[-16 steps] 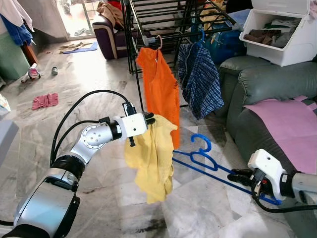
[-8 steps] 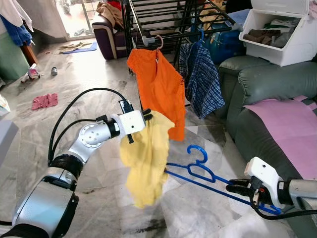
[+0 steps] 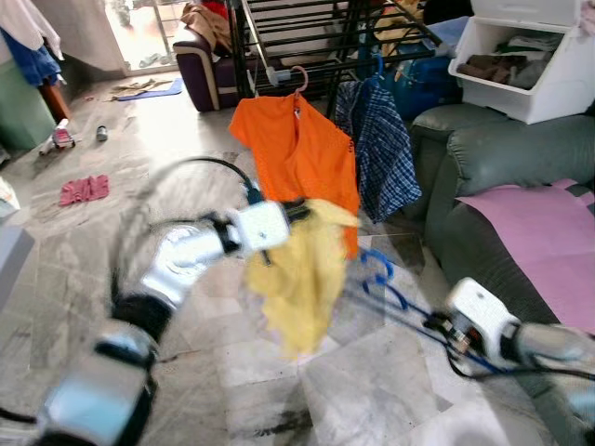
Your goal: Hang hanger
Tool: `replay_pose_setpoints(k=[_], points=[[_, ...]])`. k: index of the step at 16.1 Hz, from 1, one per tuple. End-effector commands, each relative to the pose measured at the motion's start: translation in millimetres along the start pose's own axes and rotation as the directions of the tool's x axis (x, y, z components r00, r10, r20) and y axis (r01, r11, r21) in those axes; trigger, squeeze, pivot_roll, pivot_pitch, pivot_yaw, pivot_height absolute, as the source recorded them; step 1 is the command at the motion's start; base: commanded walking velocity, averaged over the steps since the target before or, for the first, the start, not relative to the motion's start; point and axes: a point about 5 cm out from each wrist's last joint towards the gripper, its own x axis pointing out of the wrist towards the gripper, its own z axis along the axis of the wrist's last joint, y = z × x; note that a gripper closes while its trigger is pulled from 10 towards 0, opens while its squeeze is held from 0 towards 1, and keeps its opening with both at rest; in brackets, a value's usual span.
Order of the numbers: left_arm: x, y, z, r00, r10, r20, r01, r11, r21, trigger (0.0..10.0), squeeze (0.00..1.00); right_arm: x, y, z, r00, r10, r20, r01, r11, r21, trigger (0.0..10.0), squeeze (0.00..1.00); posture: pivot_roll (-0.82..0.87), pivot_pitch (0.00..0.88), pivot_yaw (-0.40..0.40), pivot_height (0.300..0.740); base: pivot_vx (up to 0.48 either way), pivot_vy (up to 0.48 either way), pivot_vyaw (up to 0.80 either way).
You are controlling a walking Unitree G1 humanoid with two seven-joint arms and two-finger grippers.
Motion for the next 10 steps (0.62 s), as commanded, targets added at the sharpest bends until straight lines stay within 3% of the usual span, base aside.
replay_pose_setpoints(k=[1,4,7,9,10], points=[[6.1,3.9,16,0.996,0.020,0.089,-0.021,1.000,0.007,10.0,0.00,4.7,-6.0,3,0.997,-0.068,0.021,0.067,0.997,0.024,10.0,0.00,-0.02,0.000,0.061,0.740,0.000,0.000,0.00],[25.3,-40.9,32,0.978,-0.053,0.201,0.065,0.997,-0.052,10.0,0.00,24.8,-6.5,24,0.977,-0.140,0.164,0.121,0.985,0.121,10.0,0.00,-0.01,0.000,0.054,0.740,0.000,0.000,0.00],[28.1,-51.7,38,0.972,-0.079,0.223,0.088,0.996,-0.032,10.0,0.00,29.5,-14.5,37,0.936,-0.242,0.257,0.191,0.959,0.208,10.0,0.00,-0.01,0.000,0.052,0.740,0.000,0.000,0.00],[25.0,-51.3,37,0.973,-0.086,0.213,0.095,0.995,-0.036,10.0,0.00,28.4,-23.3,38,0.908,-0.326,0.261,0.264,0.932,0.248,10.0,0.00,-0.01,0.000,0.053,0.740,0.000,0.000,0.00],[19.8,-52.5,35,0.975,-0.108,0.196,0.114,0.993,-0.021,10.0,0.00,25.1,-32.3,40,0.870,-0.407,0.279,0.319,0.895,0.311,10.0,0.00,-0.01,0.000,0.056,0.740,0.000,0.000,0.00]])
